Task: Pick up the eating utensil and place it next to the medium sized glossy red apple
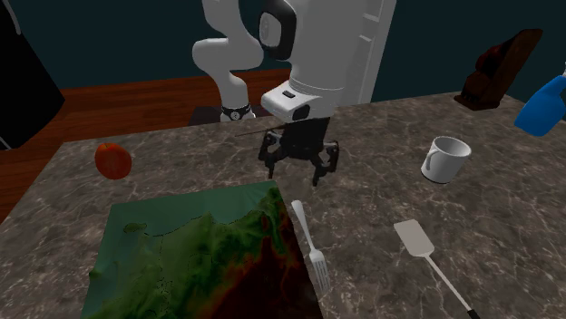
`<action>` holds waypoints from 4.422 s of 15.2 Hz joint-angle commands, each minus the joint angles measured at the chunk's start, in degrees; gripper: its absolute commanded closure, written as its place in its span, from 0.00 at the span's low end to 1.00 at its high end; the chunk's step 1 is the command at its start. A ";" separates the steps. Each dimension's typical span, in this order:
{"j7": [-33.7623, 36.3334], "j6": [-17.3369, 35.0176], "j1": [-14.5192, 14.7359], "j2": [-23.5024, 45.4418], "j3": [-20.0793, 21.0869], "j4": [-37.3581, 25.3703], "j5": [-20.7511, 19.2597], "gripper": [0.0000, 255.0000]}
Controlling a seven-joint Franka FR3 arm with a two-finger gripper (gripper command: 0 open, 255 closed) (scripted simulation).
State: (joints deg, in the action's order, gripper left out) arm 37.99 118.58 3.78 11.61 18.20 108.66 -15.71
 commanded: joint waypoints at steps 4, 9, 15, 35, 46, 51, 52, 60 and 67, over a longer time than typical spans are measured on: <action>5.24 -1.78 3.87 12.47 -1.08 -13.09 -6.65 0.00; 7.36 -5.28 8.10 24.13 -3.06 -27.78 -10.81 0.00; 7.88 -1.92 7.63 25.93 -3.70 -26.24 -11.60 0.00; 7.81 -1.59 7.49 26.12 -3.77 -26.13 -11.67 1.00; 5.51 -7.70 7.41 22.95 -2.97 -29.47 -10.10 1.00; 4.46 -10.74 7.52 21.95 -2.71 -31.68 -9.50 1.00; 4.25 -11.36 7.55 21.78 -2.66 -32.18 -9.40 1.00; 2.54 -16.67 7.98 20.94 -2.40 -36.94 -8.71 1.00; 0.99 -21.81 8.65 21.06 -2.32 -42.47 -8.39 1.00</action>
State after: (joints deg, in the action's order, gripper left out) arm 39.19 97.50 12.32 32.60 15.88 67.02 -24.12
